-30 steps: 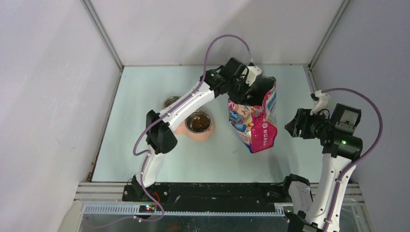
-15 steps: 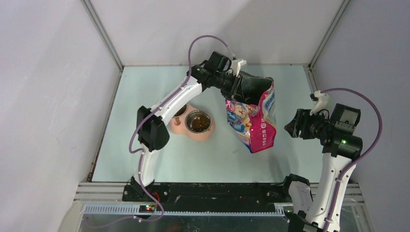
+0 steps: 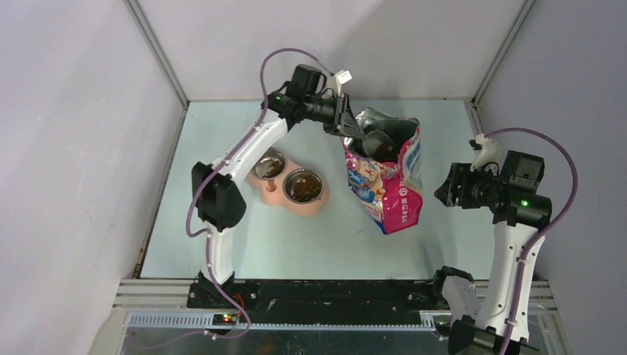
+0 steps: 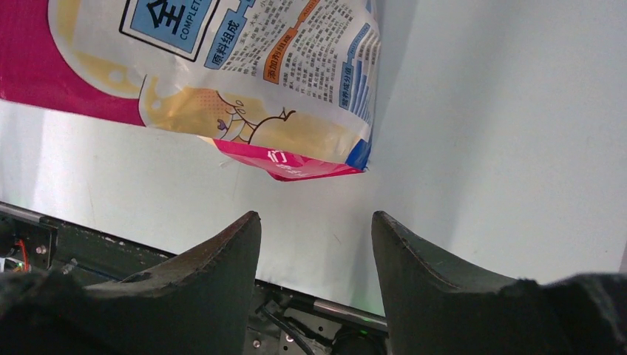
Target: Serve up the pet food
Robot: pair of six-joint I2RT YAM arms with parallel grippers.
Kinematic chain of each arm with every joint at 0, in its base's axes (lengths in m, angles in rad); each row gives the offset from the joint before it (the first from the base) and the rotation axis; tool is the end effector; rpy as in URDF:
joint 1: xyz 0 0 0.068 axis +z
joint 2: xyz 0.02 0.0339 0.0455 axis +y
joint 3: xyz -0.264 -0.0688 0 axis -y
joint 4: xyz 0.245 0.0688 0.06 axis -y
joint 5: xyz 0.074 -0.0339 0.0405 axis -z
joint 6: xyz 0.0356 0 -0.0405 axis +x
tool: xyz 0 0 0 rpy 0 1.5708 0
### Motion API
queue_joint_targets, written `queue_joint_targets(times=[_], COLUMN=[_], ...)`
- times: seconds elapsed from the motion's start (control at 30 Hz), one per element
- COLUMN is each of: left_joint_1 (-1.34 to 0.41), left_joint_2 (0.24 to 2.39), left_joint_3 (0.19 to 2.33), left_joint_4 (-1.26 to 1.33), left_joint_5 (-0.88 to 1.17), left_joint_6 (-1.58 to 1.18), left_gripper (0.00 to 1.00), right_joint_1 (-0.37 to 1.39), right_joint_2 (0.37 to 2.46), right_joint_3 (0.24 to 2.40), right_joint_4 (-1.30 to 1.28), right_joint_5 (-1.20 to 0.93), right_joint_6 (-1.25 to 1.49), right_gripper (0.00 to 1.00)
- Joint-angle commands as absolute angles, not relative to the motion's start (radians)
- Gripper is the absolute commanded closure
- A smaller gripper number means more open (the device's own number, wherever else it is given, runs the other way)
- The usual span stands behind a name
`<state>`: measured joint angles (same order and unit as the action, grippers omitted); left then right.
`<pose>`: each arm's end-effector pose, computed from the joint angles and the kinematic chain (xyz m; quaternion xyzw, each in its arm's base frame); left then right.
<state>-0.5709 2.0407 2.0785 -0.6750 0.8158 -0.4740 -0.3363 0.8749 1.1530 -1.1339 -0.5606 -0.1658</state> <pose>0.3740 -0.2710 0.3596 0.2180 0.8101 -0.5131 0.1812 0.1367 -0.0277 0.3624 -0.0198 0.9052 0.1675 0.3901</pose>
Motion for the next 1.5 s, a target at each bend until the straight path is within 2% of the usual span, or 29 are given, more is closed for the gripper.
queue_joint_targets(times=[0.0,0.2,0.57,0.83,1.03,1.27,1.33,1.4,1.47], left_joint_1=[-0.512,-0.482,-0.391,-0.379,-0.435,-0.421,-0.437,-0.472,-0.468], left_joint_2=[1.916,1.889,1.86,1.864,1.943,1.961,1.947,1.937,1.949], left_joint_3=[2.052,2.029,1.83,1.798,1.752,1.693,1.699,1.728,1.758], left_joint_4=[-0.596,-0.593,-0.182,-0.152,0.028,0.425,0.402,0.577,0.582], left_joint_5=[0.904,0.881,1.036,1.062,1.114,1.17,1.156,1.176,1.179], left_joint_6=[-0.599,-0.619,-1.069,-1.154,-1.315,-1.551,-1.528,-1.62,-1.653], left_gripper=[1.0,1.0,1.0,1.0,1.0,1.0,1.0,1.0,1.0], right_joint_1=[-0.33,-0.328,-0.324,-0.324,-0.324,-0.321,-0.321,-0.321,-0.321], right_joint_2=[0.89,0.927,0.959,0.973,0.978,0.968,0.973,0.973,0.976], right_joint_3=[1.189,1.222,1.246,1.271,1.288,1.295,1.295,1.293,1.287], right_joint_4=[-1.086,-1.083,-1.066,-1.075,-1.095,-1.122,-1.118,-1.113,-1.107], right_joint_5=[-0.502,-0.475,-0.467,-0.463,-0.457,-0.436,-0.434,-0.434,-0.437], right_joint_6=[-0.178,-0.207,-0.188,-0.187,-0.201,-0.226,-0.226,-0.222,-0.217], right_gripper=[0.4,0.4,0.4,0.4,0.4,0.4,0.39,0.39,0.39])
